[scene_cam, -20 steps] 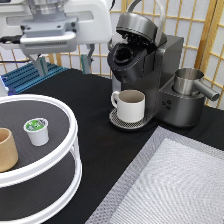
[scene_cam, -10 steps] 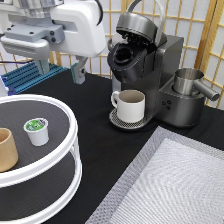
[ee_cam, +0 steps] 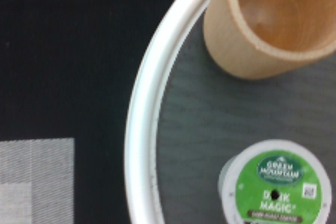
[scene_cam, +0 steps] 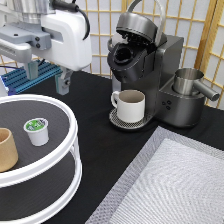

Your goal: Make coffee

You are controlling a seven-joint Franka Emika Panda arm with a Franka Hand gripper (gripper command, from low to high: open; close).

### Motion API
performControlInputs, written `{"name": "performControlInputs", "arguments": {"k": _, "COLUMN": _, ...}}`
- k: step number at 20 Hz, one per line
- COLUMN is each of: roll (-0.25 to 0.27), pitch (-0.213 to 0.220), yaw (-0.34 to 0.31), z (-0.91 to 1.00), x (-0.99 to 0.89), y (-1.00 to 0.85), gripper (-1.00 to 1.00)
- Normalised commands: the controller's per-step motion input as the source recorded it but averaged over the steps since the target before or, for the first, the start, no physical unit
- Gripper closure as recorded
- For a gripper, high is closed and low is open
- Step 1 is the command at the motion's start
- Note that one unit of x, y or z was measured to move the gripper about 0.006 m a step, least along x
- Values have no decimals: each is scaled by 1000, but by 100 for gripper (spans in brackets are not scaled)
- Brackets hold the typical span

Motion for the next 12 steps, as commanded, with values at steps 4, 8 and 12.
{"name": "performControlInputs", "arguments": {"k": 4, "roll": -23, "pitch": -132, "yaw": 95, "z": -388, "x": -431, "y": -188, "gripper": -100}}
{"name": "performControlInputs", "arguments": {"k": 8, "roll": 0, "pitch": -192, "yaw": 82, "z": -488, "x": -541, "y": -266, "gripper": -100}}
{"name": "performControlInputs", "arguments": {"k": 12, "roll": 0, "pitch": -235, "yaw": 74, "z": -354, "x": -617, "y": -264, "gripper": -100}}
